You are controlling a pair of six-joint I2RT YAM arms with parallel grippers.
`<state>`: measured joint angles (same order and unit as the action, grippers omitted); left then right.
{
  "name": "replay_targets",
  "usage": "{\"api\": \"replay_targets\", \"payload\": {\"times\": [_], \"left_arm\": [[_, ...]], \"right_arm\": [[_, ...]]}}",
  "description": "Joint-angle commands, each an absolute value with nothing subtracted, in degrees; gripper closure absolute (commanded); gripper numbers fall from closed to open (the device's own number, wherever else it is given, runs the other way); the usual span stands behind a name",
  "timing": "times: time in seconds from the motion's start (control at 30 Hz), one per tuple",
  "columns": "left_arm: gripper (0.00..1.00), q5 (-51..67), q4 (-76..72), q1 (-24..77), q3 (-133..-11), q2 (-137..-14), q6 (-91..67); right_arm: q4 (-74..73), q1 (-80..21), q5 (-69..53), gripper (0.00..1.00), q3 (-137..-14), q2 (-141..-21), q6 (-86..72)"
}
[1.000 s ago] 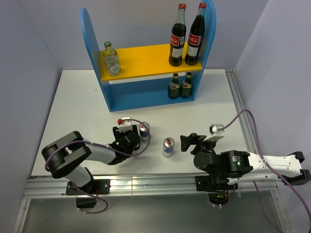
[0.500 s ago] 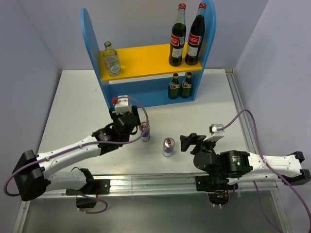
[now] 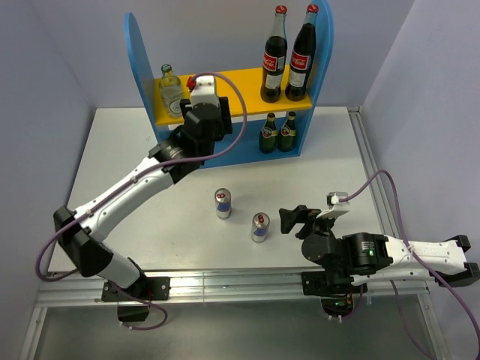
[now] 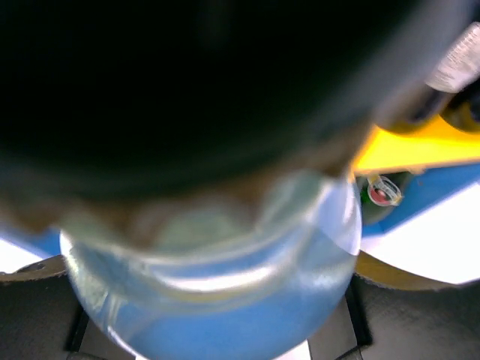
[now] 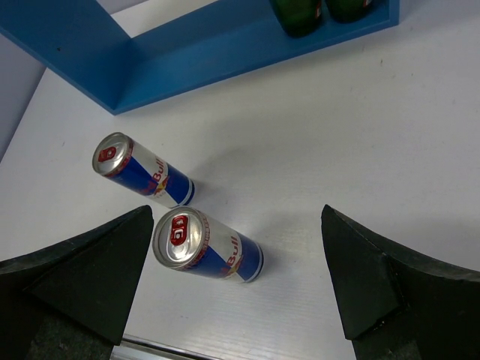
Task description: Place and organize the beverage onto the shelf
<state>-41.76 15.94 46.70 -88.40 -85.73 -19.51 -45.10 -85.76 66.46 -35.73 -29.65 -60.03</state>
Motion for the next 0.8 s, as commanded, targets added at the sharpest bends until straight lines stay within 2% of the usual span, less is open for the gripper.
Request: {"api": "replay_targets", "payload": {"times": [0.0, 0.37, 0.77], "left_arm": [[1.0, -38.85, 12.57, 44.13, -97.36, -88.14, -16.09], [1.0, -37.35, 14.76, 38.24, -110.29, -101.06, -14.42], [1.0, -36.3, 15.29, 33.4, -109.69, -102.13, -14.76]], "right_arm": [[-45.35, -86.22, 68.64, 0.0, -34.89, -28.74, -61.7], [-45.09, -86.22, 68.47, 0.0, -34.63, -27.42, -61.44], [-44.91, -86.13, 68.73, 0.0, -34.45, -27.33, -61.26]]}}
